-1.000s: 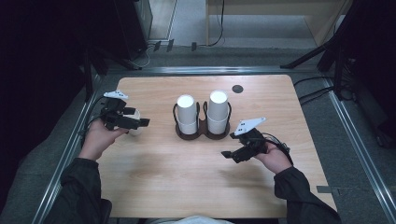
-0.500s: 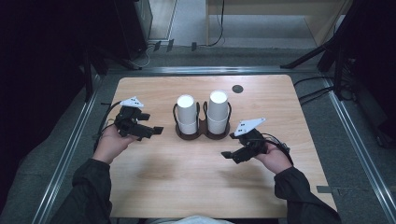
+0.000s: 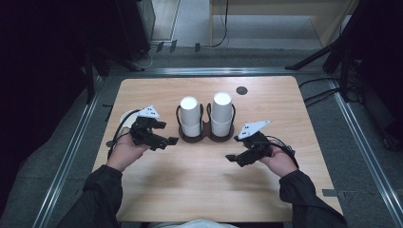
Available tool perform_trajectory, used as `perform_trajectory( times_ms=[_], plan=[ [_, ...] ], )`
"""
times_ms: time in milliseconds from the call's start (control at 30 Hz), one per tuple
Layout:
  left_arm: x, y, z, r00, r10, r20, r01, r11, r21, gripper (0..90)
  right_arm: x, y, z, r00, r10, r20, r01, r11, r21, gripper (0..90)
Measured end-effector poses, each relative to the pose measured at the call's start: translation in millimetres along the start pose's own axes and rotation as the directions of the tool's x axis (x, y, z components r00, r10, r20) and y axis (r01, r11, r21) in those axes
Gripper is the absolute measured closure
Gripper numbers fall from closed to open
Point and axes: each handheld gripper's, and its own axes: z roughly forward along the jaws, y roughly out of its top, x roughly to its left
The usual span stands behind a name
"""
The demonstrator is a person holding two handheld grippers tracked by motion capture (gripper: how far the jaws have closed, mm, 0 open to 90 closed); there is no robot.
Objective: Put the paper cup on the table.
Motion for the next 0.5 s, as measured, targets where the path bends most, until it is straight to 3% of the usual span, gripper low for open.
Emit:
perform_trajectory(
  times_ms=[67,133,267,500],
  plan=[
    [-5.2,0.2,4.3,0.9998,0.016,0.008,-0.016,0.9999,0.002,14.0,0.0,0.1,0.2,1.0000,0.000,0.001,0.000,1.000,0.001,20.2],
    [-12.0,0.3,9.1,0.9991,0.041,-0.013,-0.041,0.9991,0.002,14.0,0.4,0.2,0.4,1.0000,-0.002,0.000,0.002,1.000,0.001,20.2],
    [-23.3,0.8,16.5,0.9969,0.079,0.002,-0.079,0.9969,-0.004,14.0,1.4,0.0,1.3,1.0000,-0.006,0.000,0.006,1.000,0.006,20.2],
    [-33.5,2.6,27.1,0.9956,0.065,0.068,-0.064,0.9979,-0.013,14.0,2.5,-0.5,2.3,0.9999,-0.010,-0.005,0.010,1.000,0.012,20.2]
  ],
)
